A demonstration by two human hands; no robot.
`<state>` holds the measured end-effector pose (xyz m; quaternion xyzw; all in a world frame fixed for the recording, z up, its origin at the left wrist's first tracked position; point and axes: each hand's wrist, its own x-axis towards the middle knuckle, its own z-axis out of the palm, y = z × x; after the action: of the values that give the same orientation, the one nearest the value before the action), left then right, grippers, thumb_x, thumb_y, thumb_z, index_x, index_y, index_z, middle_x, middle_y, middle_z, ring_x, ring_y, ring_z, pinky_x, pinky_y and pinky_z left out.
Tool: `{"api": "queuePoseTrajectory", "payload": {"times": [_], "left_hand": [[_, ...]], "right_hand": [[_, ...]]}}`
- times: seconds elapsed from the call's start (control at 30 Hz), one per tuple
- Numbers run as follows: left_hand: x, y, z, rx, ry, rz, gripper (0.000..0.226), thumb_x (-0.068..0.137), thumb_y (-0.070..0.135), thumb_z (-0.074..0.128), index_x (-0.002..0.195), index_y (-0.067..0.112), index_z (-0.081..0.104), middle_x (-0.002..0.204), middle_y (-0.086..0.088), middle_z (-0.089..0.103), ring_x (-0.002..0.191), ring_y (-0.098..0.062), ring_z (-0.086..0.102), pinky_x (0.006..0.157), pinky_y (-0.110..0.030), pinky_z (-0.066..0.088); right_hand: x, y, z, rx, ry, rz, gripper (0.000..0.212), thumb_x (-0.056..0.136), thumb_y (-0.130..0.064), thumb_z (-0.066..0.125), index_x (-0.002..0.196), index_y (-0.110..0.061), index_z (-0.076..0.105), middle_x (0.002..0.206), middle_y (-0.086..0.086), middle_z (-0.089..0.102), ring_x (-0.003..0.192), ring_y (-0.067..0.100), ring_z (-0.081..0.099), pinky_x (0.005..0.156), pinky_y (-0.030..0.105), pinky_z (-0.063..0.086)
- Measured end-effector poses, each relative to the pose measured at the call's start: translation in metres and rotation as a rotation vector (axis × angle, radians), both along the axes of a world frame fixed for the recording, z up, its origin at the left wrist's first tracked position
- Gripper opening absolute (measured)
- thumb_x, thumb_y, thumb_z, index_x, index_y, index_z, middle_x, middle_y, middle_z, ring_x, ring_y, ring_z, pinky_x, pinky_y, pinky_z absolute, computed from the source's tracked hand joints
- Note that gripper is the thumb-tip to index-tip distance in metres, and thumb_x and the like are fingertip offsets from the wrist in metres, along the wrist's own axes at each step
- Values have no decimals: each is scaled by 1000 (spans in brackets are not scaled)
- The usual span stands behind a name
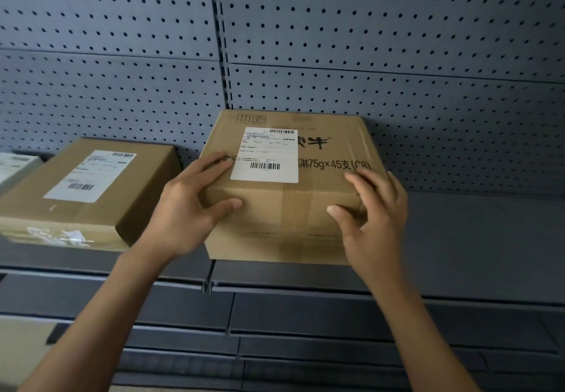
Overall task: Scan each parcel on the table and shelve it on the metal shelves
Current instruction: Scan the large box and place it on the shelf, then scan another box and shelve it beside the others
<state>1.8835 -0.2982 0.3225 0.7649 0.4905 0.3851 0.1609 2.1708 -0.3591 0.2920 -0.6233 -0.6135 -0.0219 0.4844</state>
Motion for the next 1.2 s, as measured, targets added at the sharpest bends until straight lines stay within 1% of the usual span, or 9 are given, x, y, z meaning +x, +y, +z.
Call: {"api": "queuePoseTrajectory", "payload": {"times": [0.17, 0.27, 0.43, 0.5, 0.67, 0.83, 0.93, 1.03, 1.2], "left_hand": [[1, -3, -5, 49, -25, 25, 68, 80, 30, 85, 143, 25, 60, 151, 21, 47, 139, 7, 41, 116, -13, 28], [4, -9, -12, 116, -50, 52, 61, 83, 31, 83, 140, 21, 63, 149, 11, 51, 137, 4, 44, 114, -11, 29], [4, -13, -16, 147, -35, 84, 60, 84, 45, 76, 138, 22, 64, 148, 8, 52, 137, -2, 46, 113, -12, 30], [3, -16, -15, 151, -9, 99, 59, 85, 44, 78, 138, 22, 64, 149, 8, 53, 137, -5, 48, 113, -17, 33], [2, -27, -10, 180, 50, 149, 54, 91, 43, 75, 137, 18, 64, 146, 2, 56, 135, -17, 52, 108, -42, 48], [-13, -42, -2, 172, 30, 182, 52, 93, 40, 73, 136, 12, 65, 144, -2, 59, 130, -23, 57, 96, -49, 55], [-38, -57, 2, 163, -26, 195, 50, 95, 40, 66, 135, 11, 65, 140, 0, 61, 126, -23, 60, 96, -49, 55], [-79, -76, 6, 146, -44, 233, 45, 99, 37, 64, 137, 14, 63, 138, 1, 63, 123, -18, 59, 97, -45, 54], [-166, -117, 5, 73, -59, 373, 48, 98, 46, 61, 143, 28, 57, 142, 10, 59, 125, -13, 57, 104, -41, 51]], "right_hand": [[-3, 0, -2, -1, 14, -9, 53, 87, -42, 69, 134, -18, 64, 144, -2, 53, 144, 38, 30, 114, 57, 28], [-3, 0, -2, 7, 14, -16, 51, 88, -37, 74, 134, -18, 64, 144, -2, 53, 145, 38, 29, 114, 57, 27], [1, -5, 4, -36, -39, 6, 53, 87, -35, 77, 135, -19, 63, 146, -3, 51, 146, 38, 28, 116, 57, 28], [3, -8, 9, -61, -65, 18, 54, 87, -35, 77, 136, -20, 62, 147, -3, 50, 146, 37, 27, 116, 55, 27], [0, -17, 19, -87, -207, -47, 52, 86, -32, 78, 134, -20, 63, 150, 5, 45, 150, 35, 21, 112, 59, 26], [-24, -25, 34, 26, -280, 1, 44, 87, -28, 75, 129, -17, 66, 152, 8, 43, 149, 35, 24, 113, 60, 26], [-58, -23, 46, 54, -296, 83, 42, 89, -26, 74, 129, -14, 66, 152, 8, 43, 147, 36, 28, 117, 58, 26], [-104, -20, 52, 14, -260, 247, 42, 93, -26, 69, 133, -14, 63, 152, 6, 43, 146, 30, 33, 115, 58, 34], [-207, -24, 44, -88, -156, 513, 42, 98, -25, 65, 139, -20, 59, 156, -4, 44, 145, 15, 39, 118, 39, 34]]}}
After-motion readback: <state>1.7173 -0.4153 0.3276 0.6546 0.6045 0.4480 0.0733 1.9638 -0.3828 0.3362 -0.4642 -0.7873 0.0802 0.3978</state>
